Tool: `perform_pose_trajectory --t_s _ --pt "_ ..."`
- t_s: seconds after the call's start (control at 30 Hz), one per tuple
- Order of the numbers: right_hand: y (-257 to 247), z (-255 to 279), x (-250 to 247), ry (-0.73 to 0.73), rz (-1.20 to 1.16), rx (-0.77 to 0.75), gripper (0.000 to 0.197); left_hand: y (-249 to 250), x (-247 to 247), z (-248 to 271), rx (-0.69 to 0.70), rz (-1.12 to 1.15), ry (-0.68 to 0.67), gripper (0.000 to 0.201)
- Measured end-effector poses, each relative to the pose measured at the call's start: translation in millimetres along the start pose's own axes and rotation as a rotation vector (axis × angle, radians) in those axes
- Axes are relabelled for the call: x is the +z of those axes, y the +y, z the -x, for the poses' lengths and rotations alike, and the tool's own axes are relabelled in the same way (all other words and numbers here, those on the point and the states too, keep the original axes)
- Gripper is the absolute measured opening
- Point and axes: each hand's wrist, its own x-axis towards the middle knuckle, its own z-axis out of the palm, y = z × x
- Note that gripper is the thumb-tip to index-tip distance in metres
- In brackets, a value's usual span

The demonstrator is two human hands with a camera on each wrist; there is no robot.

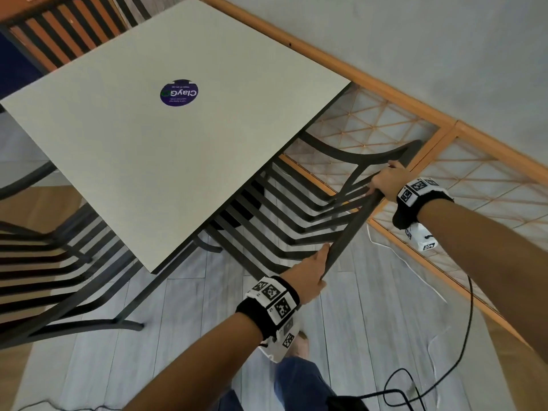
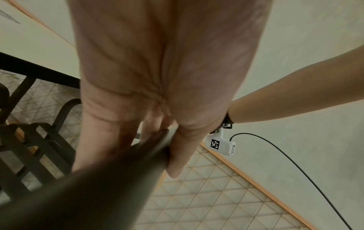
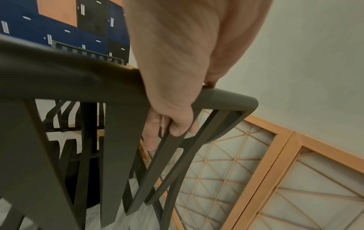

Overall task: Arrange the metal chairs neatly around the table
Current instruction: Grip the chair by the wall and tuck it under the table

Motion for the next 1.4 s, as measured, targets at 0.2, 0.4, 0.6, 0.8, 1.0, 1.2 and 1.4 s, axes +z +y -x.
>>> perform_pose_trajectory --t_s 0.2,0.4,0.6,0.8,1.0,1.2,1.4 --pt "-5 -10 -12 0.033 0.013 0.04 0.011 -7 -4 -2 -0.014 -0.006 0.081 0.076" --pt "-5 -3 -17 0.046 -0.013 0.005 0.025 -17 -7 0 -0.019 0.182 0.11 0.064" --pt "11 -14 -54 -0.098 -0.39 -0.007 0.038 -80 -23 8 -0.242 0.344 0.302 0.042" --pt "30 -63 -70 -0.071 -0.341 0.168 0.03 -170 -18 -14 -0.668 0.493 0.402 0.042" --pt "64 -56 -54 -0.22 -0.271 0.414 0.052 -218 -5 -62 -0.9 1.034 0.334 0.036" --pt "140 -121 39 -0.248 -0.42 0.371 0.072 -327 75 -134 -0.964 1.115 0.32 0.094" --pt "127 -111 39 -0.333 -0.435 0.491 0.042 -271 57 -106 -0.939 1.19 0.281 0.059"
